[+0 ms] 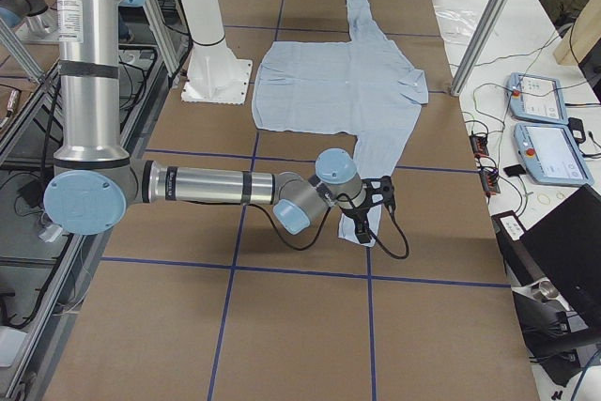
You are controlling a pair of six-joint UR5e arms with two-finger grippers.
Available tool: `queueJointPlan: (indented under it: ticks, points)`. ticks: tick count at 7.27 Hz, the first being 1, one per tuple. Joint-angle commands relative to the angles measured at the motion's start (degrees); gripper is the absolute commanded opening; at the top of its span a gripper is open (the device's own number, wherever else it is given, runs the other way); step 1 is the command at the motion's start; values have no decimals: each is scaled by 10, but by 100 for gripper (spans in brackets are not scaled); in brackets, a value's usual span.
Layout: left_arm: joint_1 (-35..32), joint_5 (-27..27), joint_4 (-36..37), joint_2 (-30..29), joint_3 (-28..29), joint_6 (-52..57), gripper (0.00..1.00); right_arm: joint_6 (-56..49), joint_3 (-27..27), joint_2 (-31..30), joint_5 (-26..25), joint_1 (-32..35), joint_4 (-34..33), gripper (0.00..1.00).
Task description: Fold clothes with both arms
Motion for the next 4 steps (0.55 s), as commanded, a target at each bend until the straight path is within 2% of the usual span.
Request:
queueJointPlan:
  ticks: [1,2,3,4]
  points:
    - [0,0,-13,6,0,0,100,88,-95,7,-43,-49,141,84]
    - [0,0,-23,14,1,0,100,88,-128,31,-44,-49,152,73]
    - [0,0,-29,15,1,0,100,87,-172,70,-44,-49,154,68]
    - [0,0,-30,18,1,0,100,88,-190,86,-44,-49,161,66]
